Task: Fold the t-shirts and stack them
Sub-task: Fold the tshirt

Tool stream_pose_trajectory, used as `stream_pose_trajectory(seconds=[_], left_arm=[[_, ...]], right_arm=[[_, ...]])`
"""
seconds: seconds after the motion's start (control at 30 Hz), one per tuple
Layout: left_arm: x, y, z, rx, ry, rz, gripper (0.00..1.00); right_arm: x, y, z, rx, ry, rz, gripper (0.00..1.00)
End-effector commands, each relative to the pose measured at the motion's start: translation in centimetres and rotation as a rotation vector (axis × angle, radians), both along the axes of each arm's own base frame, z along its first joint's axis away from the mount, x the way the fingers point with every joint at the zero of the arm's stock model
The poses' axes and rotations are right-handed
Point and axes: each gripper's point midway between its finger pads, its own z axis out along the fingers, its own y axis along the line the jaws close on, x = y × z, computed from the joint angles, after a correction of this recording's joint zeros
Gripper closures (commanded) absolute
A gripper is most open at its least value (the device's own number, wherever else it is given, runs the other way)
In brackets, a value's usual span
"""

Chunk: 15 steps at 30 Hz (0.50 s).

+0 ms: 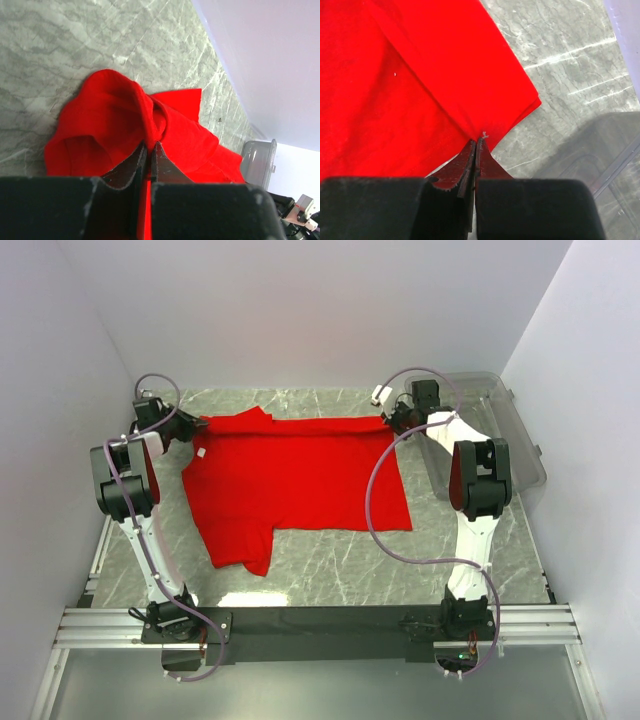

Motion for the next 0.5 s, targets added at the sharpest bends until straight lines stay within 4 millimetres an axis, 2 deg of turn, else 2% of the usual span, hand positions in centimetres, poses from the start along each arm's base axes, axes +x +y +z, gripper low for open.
stream_pose_trajectory(seconds=[0.0,0.37,0.47], left_arm=[[1.3,1.2,3.6,0.034,-0.090,0.012,0.95],[0.7,1.0,3.3,0.033,-0.088,0.013,0.91],[0.1,0.7,4.1,0.034,-0.114,-0.013,0.82]], right_arm=[[-0.3,0.3,2.6,0.001,-0.039,0.029,1.00],[-2.0,0.7,1.2,-0.057,0.013,0.108,0.99],[-2.6,0.8,1.1,-0.068,0.029,0.150,0.85]])
